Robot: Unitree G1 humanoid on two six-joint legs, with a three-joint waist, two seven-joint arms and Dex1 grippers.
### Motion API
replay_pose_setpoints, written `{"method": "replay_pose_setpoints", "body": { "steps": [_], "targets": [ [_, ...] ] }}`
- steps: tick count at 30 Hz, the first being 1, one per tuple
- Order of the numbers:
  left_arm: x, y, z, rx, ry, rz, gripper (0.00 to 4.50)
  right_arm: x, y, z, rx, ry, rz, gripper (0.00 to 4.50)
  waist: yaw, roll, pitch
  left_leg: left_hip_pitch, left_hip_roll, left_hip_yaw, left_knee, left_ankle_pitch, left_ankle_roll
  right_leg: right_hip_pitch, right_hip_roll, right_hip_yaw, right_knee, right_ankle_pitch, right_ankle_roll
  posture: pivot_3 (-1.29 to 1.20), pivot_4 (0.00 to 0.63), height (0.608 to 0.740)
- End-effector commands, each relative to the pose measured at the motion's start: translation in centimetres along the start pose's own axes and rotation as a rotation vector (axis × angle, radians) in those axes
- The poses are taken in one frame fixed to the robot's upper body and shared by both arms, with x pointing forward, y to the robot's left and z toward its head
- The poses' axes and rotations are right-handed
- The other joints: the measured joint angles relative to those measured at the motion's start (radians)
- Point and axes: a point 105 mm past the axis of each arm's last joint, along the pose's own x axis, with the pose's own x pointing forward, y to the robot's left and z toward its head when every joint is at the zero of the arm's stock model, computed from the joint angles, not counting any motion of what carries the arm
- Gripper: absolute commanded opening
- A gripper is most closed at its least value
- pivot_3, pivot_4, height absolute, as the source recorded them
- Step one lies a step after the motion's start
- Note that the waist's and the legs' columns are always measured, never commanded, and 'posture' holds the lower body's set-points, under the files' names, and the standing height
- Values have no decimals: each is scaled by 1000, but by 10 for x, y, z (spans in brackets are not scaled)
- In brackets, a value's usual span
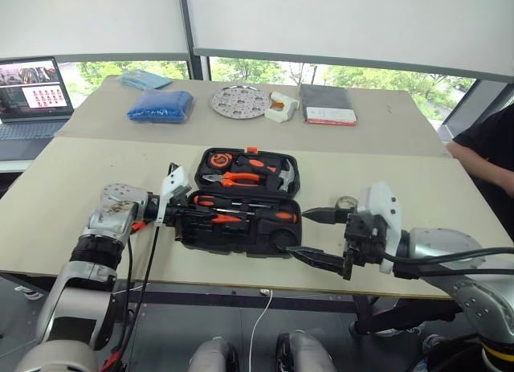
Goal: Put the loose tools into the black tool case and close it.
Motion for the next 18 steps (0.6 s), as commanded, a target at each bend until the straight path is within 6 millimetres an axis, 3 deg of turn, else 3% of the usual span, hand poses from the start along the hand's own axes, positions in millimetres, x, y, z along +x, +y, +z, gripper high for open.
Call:
{"method": "replay_pose_setpoints", "body": {
  "steps": [1, 3, 6, 8, 16, 18],
  "targets": [
    [-14, 4, 32, 80, -85, 59, 63, 1, 1, 9, -54, -27, 18, 4500, 0, 0, 0, 0, 0, 0, 0, 0, 0, 0, 0, 0, 0, 0, 0, 0, 150, 718],
    [-24, 6, 35, 75, -102, 104, 63, 3, 1, 11, -67, -22, 30, 4500, -2, 0, 0, -1, 0, 0, 0, 0, 0, -1, 0, 0, 0, 0, 0, 0, 150, 718],
    [-65, 3, 34, 41, -153, 279, 815, 8, -7, 20, -84, -33, 68, 4500, -19, 0, 0, -1, 0, 0, 0, 0, 0, -2, 1, 1, 0, 0, 0, 0, 150, 718],
    [-91, -5, 26, 21, -150, 400, 1606, 11, -11, 25, -94, -43, 93, 4500, -34, 0, 0, 1, 1, 0, -2, 0, -1, -2, 1, 5, 0, 0, 0, 0, 150, 718],
    [-173, -46, -36, -102, 25, 736, 4480, 29, -18, 29, -141, -50, 202, 4500, -16, 1, 1, 1, 1, 0, -5, 1, -2, -3, -2, 3, 0, -1, -1, 0, 150, 718],
    [-183, -48, -42, -113, 56, 773, 4480, 31, -17, 30, -146, -52, 227, 4500, -5, 1, 1, 0, 1, 0, -5, -4, -10, -4, -3, 1, -1, -1, -1, 0, 150, 718]
  ]
}}
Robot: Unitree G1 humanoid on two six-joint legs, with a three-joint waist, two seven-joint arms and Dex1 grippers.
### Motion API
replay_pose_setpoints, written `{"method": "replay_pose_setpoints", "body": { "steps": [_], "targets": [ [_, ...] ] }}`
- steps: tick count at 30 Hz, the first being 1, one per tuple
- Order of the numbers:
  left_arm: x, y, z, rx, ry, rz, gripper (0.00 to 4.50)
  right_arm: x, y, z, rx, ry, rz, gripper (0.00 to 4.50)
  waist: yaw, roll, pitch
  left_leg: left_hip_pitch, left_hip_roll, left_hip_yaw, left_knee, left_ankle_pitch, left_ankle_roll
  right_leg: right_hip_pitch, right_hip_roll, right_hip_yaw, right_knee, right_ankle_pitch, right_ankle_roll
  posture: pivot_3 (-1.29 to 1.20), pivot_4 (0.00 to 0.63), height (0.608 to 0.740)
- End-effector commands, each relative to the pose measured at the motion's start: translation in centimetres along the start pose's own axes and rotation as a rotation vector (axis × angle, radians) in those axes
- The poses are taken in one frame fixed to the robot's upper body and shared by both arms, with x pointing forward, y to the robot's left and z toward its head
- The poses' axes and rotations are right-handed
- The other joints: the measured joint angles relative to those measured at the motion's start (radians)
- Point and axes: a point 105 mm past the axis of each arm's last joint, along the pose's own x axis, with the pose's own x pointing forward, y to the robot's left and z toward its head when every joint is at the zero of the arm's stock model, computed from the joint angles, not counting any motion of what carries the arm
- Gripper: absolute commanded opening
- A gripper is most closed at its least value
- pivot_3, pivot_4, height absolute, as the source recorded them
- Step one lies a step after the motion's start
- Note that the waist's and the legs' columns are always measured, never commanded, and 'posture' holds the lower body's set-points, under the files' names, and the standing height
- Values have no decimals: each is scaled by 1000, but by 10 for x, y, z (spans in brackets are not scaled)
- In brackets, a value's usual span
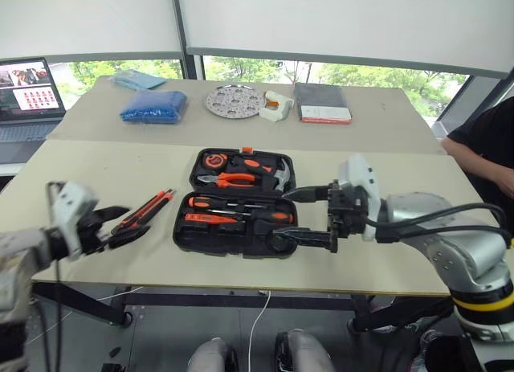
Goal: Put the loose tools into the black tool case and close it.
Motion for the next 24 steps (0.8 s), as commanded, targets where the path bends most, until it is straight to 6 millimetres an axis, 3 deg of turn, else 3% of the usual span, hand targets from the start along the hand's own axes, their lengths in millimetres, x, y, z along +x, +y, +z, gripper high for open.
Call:
{"method": "replay_pose_setpoints", "body": {
  "steps": [1, 6, 11, 15, 21, 24],
  "targets": [
    [-20, 12, 14, 69, -9, 91, 4480, 3, 1, 9, -62, -27, 45, 4500, 13, 0, 0, 0, 0, 0, 0, -1, -1, 0, -1, -1, 0, 0, 0, 0, 150, 718],
    [-2, 12, 21, 129, 60, 28, 4480, 8, 0, 8, -67, -31, 63, 4500, 25, 0, 0, -1, -1, -1, 0, -2, -3, 0, -3, -3, 0, 1, 0, 0, 150, 718],
    [37, 20, 17, 92, 166, -76, 4480, 13, 4, 7, -94, -32, 42, 4500, 20, 2, 0, -2, -1, 0, -1, -1, -4, -1, 0, -3, 1, 1, -1, 0, 150, 718],
    [63, 33, 15, 97, 222, -59, 4480, 11, 9, 5, -107, -18, 26, 4500, 7, 1, 0, -2, -1, 2, -1, 0, -4, -2, 5, -5, 2, 0, -2, 0, 150, 718],
    [81, 39, 2, 107, 302, -89, 4480, 7, 9, 6, -108, -19, -15, 4500, -7, 1, 0, -2, -1, 2, -1, 4, 3, -2, 6, -6, 2, 0, -2, 0, 150, 718],
    [84, 35, 0, 107, 308, -133, 3791, 6, 9, 5, -108, -19, -30, 4500, -6, 1, 0, -1, -1, 2, -1, 4, 3, -2, 4, -4, 2, 0, -2, 0, 150, 718]
  ]
}}
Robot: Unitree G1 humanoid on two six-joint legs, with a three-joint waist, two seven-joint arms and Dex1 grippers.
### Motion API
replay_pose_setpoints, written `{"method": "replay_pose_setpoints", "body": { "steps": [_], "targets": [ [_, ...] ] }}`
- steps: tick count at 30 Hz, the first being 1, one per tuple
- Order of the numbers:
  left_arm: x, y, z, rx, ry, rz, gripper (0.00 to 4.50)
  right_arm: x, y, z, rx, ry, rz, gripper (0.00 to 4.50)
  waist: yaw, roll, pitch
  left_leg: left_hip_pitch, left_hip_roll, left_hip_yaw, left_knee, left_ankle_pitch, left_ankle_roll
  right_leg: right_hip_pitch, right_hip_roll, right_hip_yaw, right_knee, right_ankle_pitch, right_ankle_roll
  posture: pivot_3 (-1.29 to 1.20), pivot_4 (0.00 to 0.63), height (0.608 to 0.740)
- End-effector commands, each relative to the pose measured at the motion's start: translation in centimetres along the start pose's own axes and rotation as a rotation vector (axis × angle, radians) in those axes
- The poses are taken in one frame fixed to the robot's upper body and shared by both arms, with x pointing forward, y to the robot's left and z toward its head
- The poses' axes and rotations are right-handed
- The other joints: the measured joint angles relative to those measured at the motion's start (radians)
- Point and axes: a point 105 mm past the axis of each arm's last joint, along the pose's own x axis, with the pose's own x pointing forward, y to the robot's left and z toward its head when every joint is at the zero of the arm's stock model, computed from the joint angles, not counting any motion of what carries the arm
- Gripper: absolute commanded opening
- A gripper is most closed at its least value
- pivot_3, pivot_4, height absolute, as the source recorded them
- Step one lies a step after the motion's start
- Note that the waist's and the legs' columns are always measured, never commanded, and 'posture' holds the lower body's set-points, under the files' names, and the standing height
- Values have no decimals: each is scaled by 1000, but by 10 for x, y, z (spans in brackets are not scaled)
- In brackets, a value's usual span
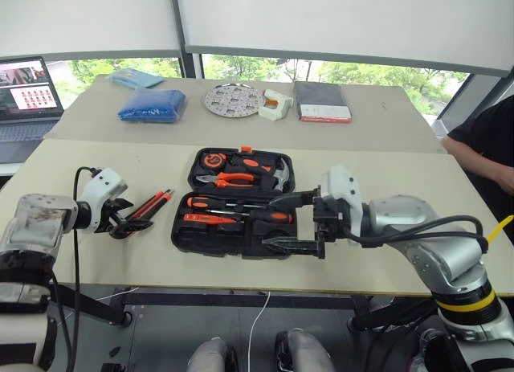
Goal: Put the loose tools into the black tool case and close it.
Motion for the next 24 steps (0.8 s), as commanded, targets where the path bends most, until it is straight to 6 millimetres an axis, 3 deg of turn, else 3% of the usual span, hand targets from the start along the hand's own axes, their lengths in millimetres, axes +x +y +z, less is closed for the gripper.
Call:
{"method": "replay_pose_setpoints", "body": {
  "steps": [1, 6, 10, 13, 19, 24],
  "targets": [
    [5, -6, -6, 33, 22, -55, 3354, -5, 0, 9, -38, -19, -31, 4500, 0, 0, 0, 0, 0, 0, 0, 0, 0, 0, -1, 1, 0, 0, 0, 0, 150, 718],
    [-14, 6, 25, 137, -97, -25, 1715, -9, -1, 7, -38, 0, -50, 4500, 0, 0, 0, 0, 0, -1, 0, 0, 0, 0, -3, 2, 0, 0, 0, 0, 150, 718],
    [-34, -7, 71, 228, -257, -143, 1661, -16, 1, 2, -16, 21, -58, 4500, 7, -1, 0, -4, 0, -2, 2, 0, 0, -2, -3, -1, 0, 0, 0, 0, 150, 718],
    [-37, -43, 93, 325, -283, -343, 1661, -21, 8, -4, 33, 38, -49, 4500, 12, -1, 0, -8, 0, -2, 4, 0, 1, -4, -3, -2, 0, 0, 0, 0, 150, 718],
    [-9, -106, 104, 570, -217, -601, 1661, -31, 20, -15, 37, 97, -69, 4500, 16, -1, 0, -7, -1, -2, 4, 0, 1, -3, 1, -2, 0, 0, 1, 0, 150, 718],
    [18, -123, 100, 660, -175, -691, 1661, -34, 23, -16, 34, 101, -100, 4500, 12, -1, 0, -6, 0, -2, 4, 1, 1, -2, 2, -1, 0, 0, 2, 0, 150, 718]
  ]
}}
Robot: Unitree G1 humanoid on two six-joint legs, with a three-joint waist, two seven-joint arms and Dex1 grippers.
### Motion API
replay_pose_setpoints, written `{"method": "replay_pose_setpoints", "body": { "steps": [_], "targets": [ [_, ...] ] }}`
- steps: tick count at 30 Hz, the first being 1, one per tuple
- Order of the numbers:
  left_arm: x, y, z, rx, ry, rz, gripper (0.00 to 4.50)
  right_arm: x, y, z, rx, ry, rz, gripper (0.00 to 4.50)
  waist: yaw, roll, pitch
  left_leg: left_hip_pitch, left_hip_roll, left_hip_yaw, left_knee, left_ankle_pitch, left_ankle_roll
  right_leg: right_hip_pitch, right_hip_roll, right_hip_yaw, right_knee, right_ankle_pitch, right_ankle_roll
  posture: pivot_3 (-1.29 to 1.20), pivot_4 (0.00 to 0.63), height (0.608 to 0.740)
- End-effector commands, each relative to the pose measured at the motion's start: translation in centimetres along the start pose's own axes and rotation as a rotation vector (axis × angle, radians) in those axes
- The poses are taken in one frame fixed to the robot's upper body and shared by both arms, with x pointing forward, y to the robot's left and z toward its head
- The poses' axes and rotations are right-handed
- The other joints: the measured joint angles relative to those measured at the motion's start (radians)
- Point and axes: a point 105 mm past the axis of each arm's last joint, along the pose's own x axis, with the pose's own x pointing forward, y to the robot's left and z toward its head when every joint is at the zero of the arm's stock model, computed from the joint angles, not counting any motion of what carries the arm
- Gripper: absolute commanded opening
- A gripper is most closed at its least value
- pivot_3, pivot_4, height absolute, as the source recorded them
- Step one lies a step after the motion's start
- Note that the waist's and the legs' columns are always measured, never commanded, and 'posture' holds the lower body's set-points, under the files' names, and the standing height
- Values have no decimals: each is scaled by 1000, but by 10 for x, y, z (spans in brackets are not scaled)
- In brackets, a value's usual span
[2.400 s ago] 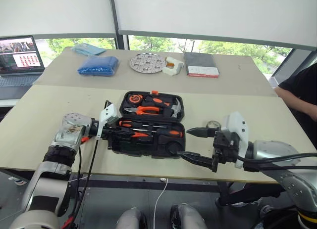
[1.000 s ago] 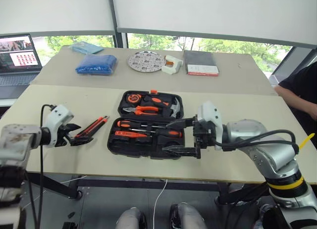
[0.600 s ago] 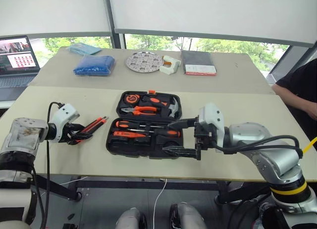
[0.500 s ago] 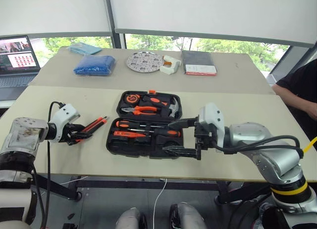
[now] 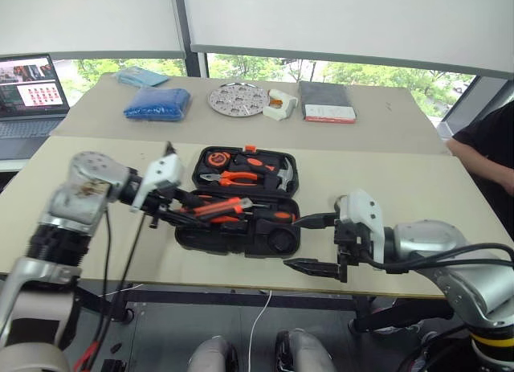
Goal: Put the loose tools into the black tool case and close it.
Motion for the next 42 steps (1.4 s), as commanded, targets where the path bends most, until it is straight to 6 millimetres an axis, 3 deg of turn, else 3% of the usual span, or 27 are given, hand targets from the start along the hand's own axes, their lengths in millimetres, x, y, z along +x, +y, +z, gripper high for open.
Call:
{"method": "replay_pose_setpoints", "body": {
  "steps": [1, 7, 18, 20, 25, 31, 35, 42],
  "targets": [
    [8, 6, 1, 78, 41, -39, 1661, -5, 4, 9, -40, -17, -28, 4500, -2, 0, 0, 1, 0, 0, 0, 0, 0, 0, 0, 0, 0, 0, 0, 0, 150, 718],
    [26, 9, -3, 93, 70, -103, 1661, -8, 6, 4, -38, -2, -61, 4500, 4, 0, 0, 1, 0, 0, 0, 0, 1, 1, 0, 0, 0, 0, 0, 0, 150, 718],
    [33, 3, -10, 99, 95, -172, 1661, -8, 6, 1, -37, 8, -87, 4500, 5, 0, 0, 0, 0, -1, 1, 0, 2, 1, -1, 0, 0, 0, 0, 0, 150, 718],
    [30, 5, -11, 82, 98, -164, 2670, -8, 5, 0, -40, 13, -91, 4500, 5, 0, 0, 0, 0, -1, 1, 0, 2, 1, -1, 0, 0, 0, 0, 0, 150, 718],
    [23, 7, 6, 81, 25, -144, 4286, -9, 5, -1, -33, 14, -89, 4500, 8, 0, 0, 2, 0, -2, 1, 0, 3, 3, -2, 0, 0, 0, 0, 0, 150, 718],
    [15, 17, 21, 66, -43, -97, 4286, -7, 4, -1, -30, 13, -83, 4500, 7, 0, 0, 0, 0, -2, 2, 0, 4, 3, -1, 0, -1, 1, 1, 0, 150, 718],
    [15, 18, 18, 67, -36, -89, 3258, -6, 3, -1, -31, 9, -80, 4500, 6, 0, 0, 0, 0, -2, 2, 0, 4, 3, 0, 0, -1, 1, 1, 0, 150, 718],
    [21, 14, 14, 83, -14, -112, 668, -6, 1, 0, -37, 10, -83, 4500, 5, 0, 0, 0, 0, -2, 2, 0, 4, 3, 0, 0, -1, 1, 1, 0, 150, 718]
  ]
}}
